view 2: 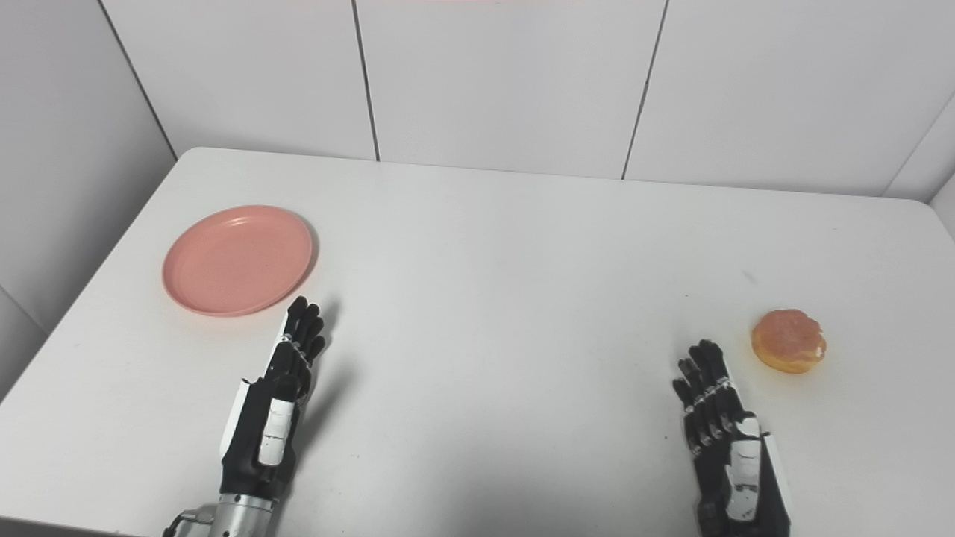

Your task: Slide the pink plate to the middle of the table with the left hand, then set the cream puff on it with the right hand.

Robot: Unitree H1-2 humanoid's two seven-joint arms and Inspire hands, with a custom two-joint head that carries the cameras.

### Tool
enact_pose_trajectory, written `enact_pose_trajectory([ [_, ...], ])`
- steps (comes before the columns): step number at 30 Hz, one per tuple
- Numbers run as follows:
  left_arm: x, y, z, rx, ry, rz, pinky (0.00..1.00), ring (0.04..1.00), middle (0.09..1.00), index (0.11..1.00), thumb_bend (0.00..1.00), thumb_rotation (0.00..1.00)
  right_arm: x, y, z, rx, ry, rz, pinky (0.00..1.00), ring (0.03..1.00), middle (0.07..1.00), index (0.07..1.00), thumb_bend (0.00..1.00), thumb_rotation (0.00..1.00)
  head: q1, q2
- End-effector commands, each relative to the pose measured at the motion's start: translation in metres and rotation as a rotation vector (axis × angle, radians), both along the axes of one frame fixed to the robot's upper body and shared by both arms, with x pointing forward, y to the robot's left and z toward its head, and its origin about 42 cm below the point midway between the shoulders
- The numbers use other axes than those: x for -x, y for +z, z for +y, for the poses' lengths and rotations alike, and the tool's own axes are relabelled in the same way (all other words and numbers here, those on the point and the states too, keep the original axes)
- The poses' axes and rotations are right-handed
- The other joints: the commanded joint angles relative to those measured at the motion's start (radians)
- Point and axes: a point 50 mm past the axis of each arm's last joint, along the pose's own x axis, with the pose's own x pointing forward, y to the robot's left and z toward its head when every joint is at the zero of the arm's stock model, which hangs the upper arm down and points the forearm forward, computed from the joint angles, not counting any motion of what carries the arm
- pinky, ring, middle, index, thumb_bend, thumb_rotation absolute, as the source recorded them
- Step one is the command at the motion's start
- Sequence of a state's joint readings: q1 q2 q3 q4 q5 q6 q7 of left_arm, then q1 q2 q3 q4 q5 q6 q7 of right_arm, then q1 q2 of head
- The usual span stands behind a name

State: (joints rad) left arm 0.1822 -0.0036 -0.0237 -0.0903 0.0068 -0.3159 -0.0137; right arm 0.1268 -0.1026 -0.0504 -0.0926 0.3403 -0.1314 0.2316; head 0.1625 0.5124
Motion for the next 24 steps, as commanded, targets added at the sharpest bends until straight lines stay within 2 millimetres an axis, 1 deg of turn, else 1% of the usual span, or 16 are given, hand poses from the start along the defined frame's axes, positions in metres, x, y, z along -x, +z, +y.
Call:
enact_pose_trajectory([
  [1,0.017,-0.025,-0.022,0.025,-0.039,0.130,1.00,0.993,0.997,1.000,0.92,0.94,0.011,-0.026,-0.015,0.011,-0.036,0.113,1.00,0.997,0.990,0.971,0.80,1.00,0.010,-0.006],
  [7,0.017,-0.027,-0.025,0.019,-0.036,0.133,1.00,0.988,0.995,1.000,0.93,0.94,0.010,-0.029,-0.018,0.010,-0.041,0.116,1.00,0.993,0.984,0.969,0.81,1.00,0.023,-0.024],
  [8,0.017,-0.028,-0.026,0.013,-0.035,0.132,1.00,0.988,0.994,1.000,0.93,0.94,0.010,-0.030,-0.018,0.013,-0.041,0.119,1.00,0.994,0.986,0.971,0.81,1.00,0.024,-0.033],
  [13,0.017,-0.032,-0.027,0.004,-0.031,0.133,1.00,0.979,0.990,1.000,0.96,0.94,0.009,-0.032,-0.018,0.010,-0.039,0.121,1.00,0.991,0.980,0.974,0.82,1.00,0.026,-0.052],
  [16,0.017,-0.033,-0.027,0.004,-0.030,0.131,1.00,0.980,0.989,1.000,0.96,0.94,0.008,-0.033,-0.019,0.010,-0.039,0.121,1.00,0.991,0.979,0.974,0.82,1.00,0.026,-0.055],
  [17,0.017,-0.033,-0.027,0.004,-0.030,0.131,1.00,0.981,0.989,1.000,0.96,0.94,0.008,-0.034,-0.019,0.009,-0.040,0.121,1.00,0.991,0.979,0.975,0.82,1.00,0.025,-0.063],
  [24,0.018,-0.035,-0.026,0.008,-0.032,0.133,1.00,0.986,0.990,1.000,0.96,0.94,0.008,-0.035,-0.017,0.009,-0.044,0.123,1.00,0.986,0.973,0.967,0.82,1.00,0.019,-0.071],
])
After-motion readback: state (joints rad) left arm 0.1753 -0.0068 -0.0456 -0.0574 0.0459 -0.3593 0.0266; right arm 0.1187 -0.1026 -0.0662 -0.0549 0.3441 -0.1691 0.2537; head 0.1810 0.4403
